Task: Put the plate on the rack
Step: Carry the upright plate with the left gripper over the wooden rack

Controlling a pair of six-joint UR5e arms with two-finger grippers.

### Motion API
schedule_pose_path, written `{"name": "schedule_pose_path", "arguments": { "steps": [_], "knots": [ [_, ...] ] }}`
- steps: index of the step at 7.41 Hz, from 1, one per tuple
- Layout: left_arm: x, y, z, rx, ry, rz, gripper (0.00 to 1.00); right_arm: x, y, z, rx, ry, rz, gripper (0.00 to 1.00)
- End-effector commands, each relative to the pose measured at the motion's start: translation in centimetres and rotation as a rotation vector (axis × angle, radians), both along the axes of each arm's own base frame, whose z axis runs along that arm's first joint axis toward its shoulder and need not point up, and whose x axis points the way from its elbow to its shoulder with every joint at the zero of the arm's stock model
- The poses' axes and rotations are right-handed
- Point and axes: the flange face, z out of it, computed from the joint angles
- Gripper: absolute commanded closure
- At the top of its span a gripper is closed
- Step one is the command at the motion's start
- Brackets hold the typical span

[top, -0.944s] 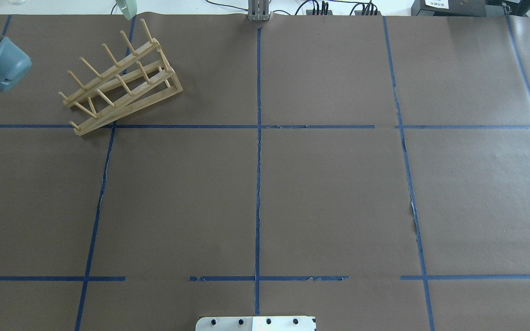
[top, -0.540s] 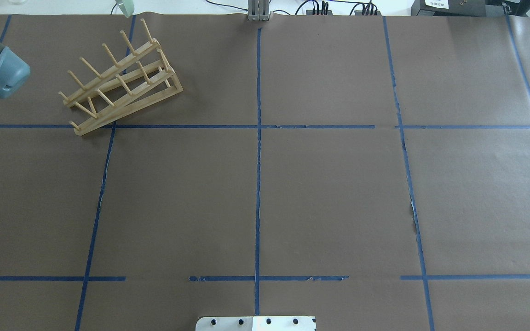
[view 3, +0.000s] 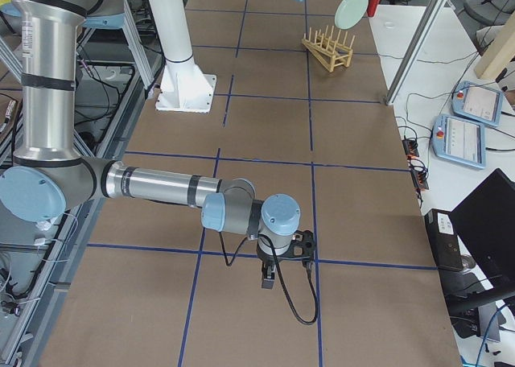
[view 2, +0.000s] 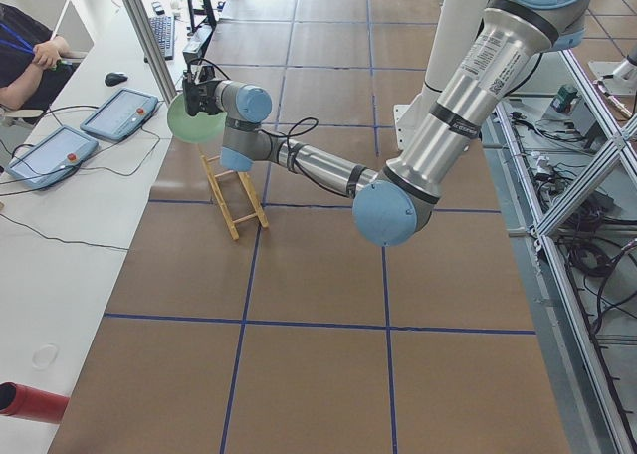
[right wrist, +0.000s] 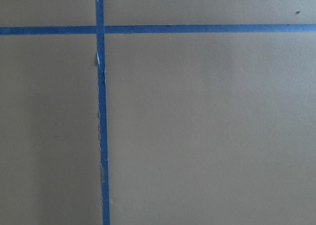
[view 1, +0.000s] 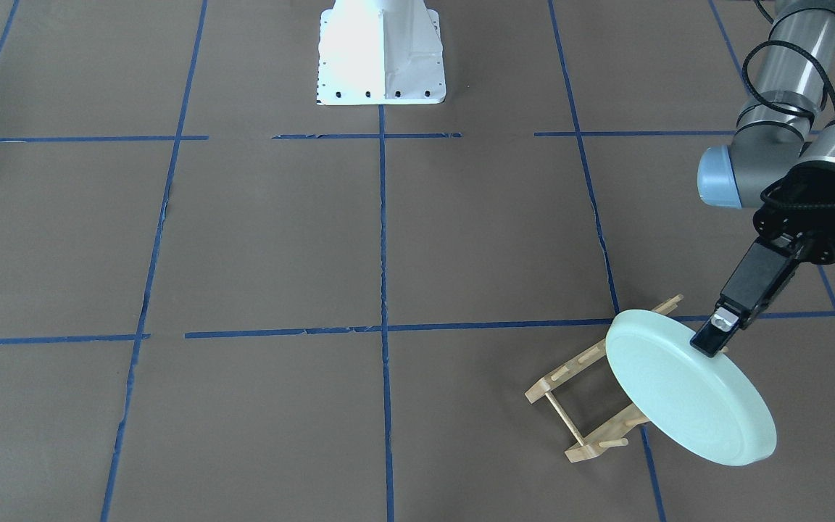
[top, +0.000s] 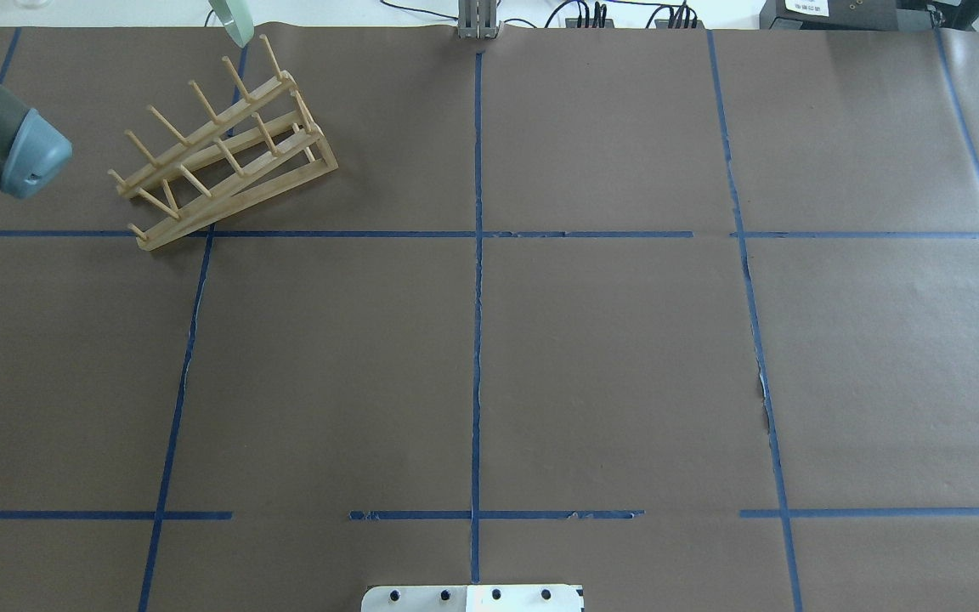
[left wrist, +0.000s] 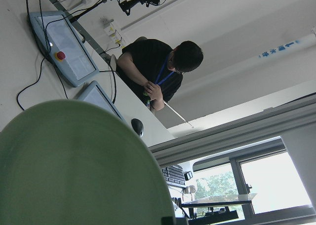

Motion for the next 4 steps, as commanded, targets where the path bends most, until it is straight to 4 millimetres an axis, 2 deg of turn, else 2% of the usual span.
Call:
{"name": "schedule_pose_path", "arguments": {
  "steps": [1,4],
  "knots": [
    [1.3,-0.1,0.8,-0.015,-0.012,0.015,1.00,0.0,0.0,0.0,0.000,0.000,0.000,0.00],
    [2.9,0.2,1.3,-0.024,-0.017,0.038,1.00,0.0,0.0,0.0,0.000,0.000,0.000,0.00]
  ]
}}
